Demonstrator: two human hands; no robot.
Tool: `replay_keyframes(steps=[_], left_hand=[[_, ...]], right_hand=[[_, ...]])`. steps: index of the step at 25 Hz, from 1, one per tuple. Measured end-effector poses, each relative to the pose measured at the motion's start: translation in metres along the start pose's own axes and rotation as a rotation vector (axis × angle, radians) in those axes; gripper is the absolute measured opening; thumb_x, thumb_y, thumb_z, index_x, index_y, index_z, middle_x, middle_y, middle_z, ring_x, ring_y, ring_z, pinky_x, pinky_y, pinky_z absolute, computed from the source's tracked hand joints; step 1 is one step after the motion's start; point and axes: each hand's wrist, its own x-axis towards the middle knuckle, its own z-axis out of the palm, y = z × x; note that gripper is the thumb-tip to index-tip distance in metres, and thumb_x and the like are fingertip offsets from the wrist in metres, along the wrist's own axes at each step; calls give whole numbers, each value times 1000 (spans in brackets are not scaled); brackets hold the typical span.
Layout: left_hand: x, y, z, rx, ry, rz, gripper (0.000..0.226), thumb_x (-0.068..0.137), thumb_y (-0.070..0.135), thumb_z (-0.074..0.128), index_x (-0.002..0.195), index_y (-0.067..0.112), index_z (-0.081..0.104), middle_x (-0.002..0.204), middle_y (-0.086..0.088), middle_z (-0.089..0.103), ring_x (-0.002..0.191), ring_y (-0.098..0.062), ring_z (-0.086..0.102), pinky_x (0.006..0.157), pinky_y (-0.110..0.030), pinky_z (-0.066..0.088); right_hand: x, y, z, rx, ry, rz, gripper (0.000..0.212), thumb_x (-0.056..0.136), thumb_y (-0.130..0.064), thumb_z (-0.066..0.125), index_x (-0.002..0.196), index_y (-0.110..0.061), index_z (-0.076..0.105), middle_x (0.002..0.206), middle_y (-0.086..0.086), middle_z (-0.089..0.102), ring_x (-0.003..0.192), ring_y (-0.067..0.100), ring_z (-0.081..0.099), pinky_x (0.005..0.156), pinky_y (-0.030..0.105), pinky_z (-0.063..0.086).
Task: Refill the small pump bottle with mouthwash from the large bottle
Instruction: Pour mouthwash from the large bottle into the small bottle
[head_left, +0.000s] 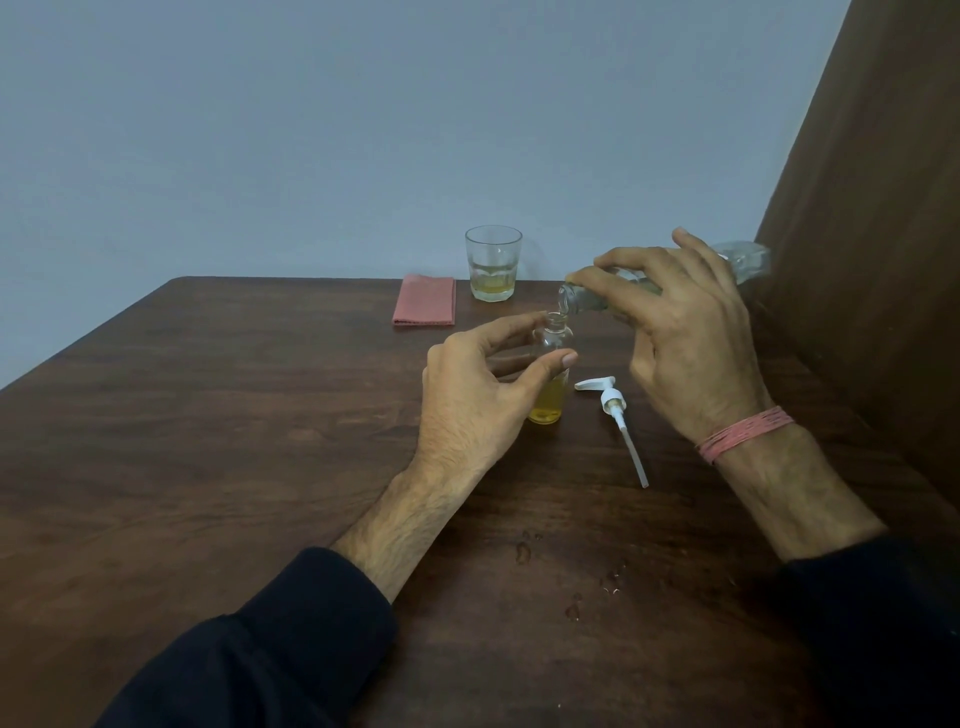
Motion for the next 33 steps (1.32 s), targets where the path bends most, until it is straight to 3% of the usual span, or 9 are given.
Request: replay_keyframes(steps=[16, 33], left_hand=[[0, -4, 0, -25, -19, -13, 56, 86, 43, 97, 138, 34, 79, 125, 15, 84, 108, 15, 76, 86, -9, 61], [2, -12, -1, -47, -59, -106, 56, 80, 50, 100, 130, 29, 84, 113, 17, 87, 105, 10, 80, 97, -32, 70]], right_hand=[[0, 1, 3, -10, 6, -9, 77, 81, 20, 71, 144, -23, 70, 140, 9, 70, 130, 37, 65, 131, 57, 30], [0, -2, 0, 4, -11, 9, 75, 82, 21, 71, 144, -22, 71, 140, 10, 71, 132, 37, 65, 132, 56, 28]])
